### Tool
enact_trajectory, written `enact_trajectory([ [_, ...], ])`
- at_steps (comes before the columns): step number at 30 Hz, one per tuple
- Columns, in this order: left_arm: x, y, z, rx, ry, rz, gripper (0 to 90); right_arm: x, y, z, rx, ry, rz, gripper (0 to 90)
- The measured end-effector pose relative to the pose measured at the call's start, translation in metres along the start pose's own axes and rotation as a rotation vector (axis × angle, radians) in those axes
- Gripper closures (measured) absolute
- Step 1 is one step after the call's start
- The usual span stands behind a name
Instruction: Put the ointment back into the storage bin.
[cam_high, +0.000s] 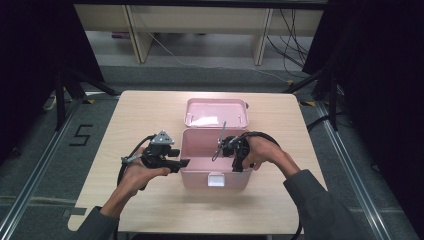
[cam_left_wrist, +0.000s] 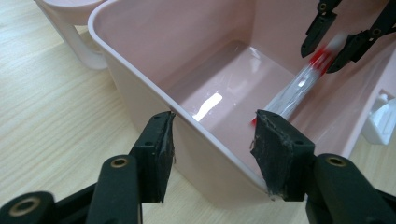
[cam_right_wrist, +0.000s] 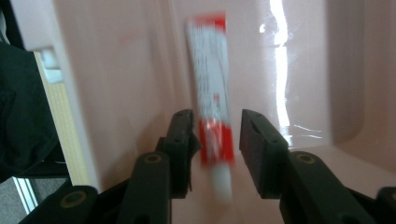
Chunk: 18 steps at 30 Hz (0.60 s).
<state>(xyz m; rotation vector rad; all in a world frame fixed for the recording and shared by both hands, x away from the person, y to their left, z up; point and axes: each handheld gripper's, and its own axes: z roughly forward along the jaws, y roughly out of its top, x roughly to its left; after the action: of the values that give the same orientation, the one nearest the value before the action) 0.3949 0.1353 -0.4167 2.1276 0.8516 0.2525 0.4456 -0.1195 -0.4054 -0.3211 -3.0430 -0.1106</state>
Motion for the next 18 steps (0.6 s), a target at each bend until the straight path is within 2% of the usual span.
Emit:
enact_trajectory([
  [3,0.000,0.000,0.000,0.000,-0.001,0.001,47.2,-0.001,0.000,-0.001,-0.014,-0.006,-0.006,63.6],
  [4,0.000,0.000,0.000,0.001,-0.001,0.001,47.3,-0.004,-0.002,-0.002,-0.016,-0.019,-0.038,63.0],
  [7,0.000,0.000,0.000,0.000,-0.002,0.000,47.2,-0.002,-0.002,-0.005,-0.013,-0.018,0.006,63.3],
  [8,0.000,0.000,0.000,0.001,-0.002,0.000,47.2,-0.005,-0.004,-0.004,-0.032,-0.022,-0.031,63.1],
  [9,0.000,0.000,0.000,0.001,-0.003,0.000,47.2,-0.002,-0.004,-0.007,-0.022,-0.024,0.007,63.0],
  [11,0.000,0.000,0.000,0.001,-0.003,0.000,47.2,-0.005,-0.005,-0.007,-0.036,-0.036,-0.007,61.8],
  [14,0.000,0.000,0.000,0.002,-0.002,0.001,47.1,-0.003,-0.007,-0.012,-0.021,-0.030,0.048,61.4],
  [18,0.000,0.000,0.000,0.001,-0.002,0.000,47.0,-0.003,-0.009,-0.015,-0.035,-0.038,0.058,60.9],
])
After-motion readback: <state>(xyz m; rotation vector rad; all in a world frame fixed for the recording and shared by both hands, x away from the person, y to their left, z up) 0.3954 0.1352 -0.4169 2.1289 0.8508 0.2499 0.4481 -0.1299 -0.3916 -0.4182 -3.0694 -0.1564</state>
